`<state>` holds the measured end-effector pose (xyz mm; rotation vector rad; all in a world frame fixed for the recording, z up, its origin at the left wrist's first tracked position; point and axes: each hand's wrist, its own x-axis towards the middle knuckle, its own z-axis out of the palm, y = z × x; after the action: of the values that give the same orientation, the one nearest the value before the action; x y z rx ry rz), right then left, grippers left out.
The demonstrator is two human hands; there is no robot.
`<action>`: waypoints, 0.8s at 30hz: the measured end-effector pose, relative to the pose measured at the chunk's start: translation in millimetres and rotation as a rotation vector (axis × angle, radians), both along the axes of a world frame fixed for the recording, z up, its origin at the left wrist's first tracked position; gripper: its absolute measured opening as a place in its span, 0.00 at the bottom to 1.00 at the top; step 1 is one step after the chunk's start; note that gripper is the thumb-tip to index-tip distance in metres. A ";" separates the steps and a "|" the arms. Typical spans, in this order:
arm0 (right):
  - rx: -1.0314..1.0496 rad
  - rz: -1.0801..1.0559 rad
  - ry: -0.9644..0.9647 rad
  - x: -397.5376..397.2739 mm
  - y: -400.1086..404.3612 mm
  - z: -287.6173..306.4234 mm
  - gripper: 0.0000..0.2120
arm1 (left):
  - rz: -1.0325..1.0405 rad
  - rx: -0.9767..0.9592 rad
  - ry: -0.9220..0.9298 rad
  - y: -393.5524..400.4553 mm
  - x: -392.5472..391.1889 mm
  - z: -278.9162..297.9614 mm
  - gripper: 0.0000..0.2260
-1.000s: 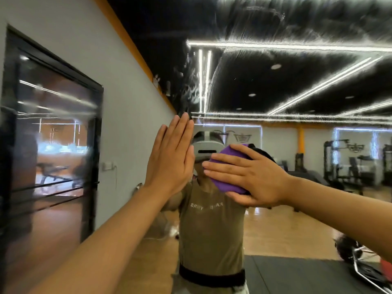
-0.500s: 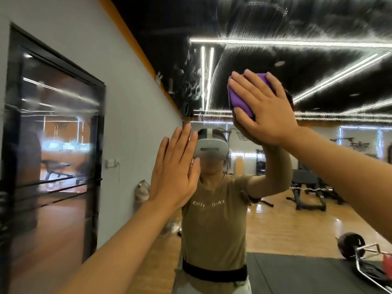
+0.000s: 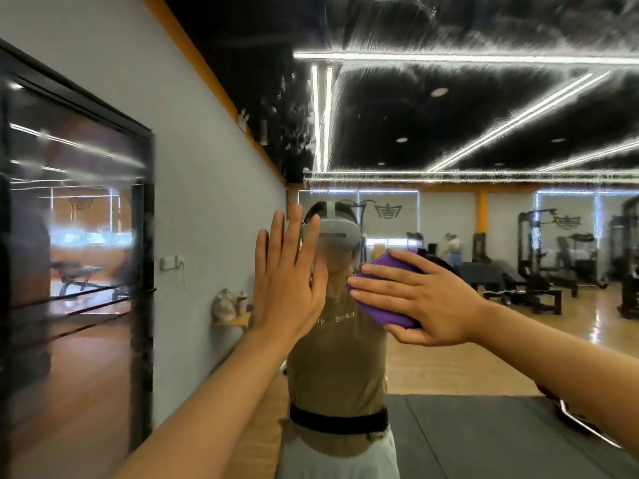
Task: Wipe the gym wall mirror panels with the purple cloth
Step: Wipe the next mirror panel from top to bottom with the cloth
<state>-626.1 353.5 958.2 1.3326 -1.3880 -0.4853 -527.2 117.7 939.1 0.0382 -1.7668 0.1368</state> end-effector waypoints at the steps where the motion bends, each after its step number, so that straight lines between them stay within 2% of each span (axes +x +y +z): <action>1: 0.030 0.003 0.010 -1.2 1.9 10.5 0.29 | 0.002 0.001 0.001 0.1 -0.4 -0.6 0.28; 4: -0.038 0.018 -0.067 -3.7 5.1 54.5 0.29 | 0.015 -0.006 0.009 0.0 -2.0 -0.9 0.28; 9: -0.554 0.079 -0.204 -1.8 6.6 143.7 0.30 | 0.059 -0.021 0.037 -0.9 -4.4 -2.3 0.27; 11: -0.742 0.061 -0.260 -0.4 0.1 162.0 0.30 | 0.067 -0.027 0.038 -1.8 -4.4 -3.3 0.26; 13: -0.842 0.062 -0.275 -1.2 -8.8 163.9 0.30 | 0.075 -0.030 0.042 -2.1 -4.5 -3.4 0.27; 15: -0.847 0.084 -0.270 -1.4 -13.4 152.6 0.30 | 0.075 -0.026 0.047 -2.4 -4.3 -3.6 0.27; 18: -0.706 0.132 -0.204 -0.9 -10.0 115.8 0.29 | 0.079 -0.023 0.045 -2.2 -4.0 -3.8 0.27; 24: -0.412 0.056 -0.091 -3.4 21.7 -0.6 0.30 | 0.082 -0.022 0.019 -1.6 -3.9 -4.9 0.27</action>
<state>-629.6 375.2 957.7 1.0614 -1.4280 -0.0910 -531.2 116.1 934.1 0.0953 -1.7456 0.2145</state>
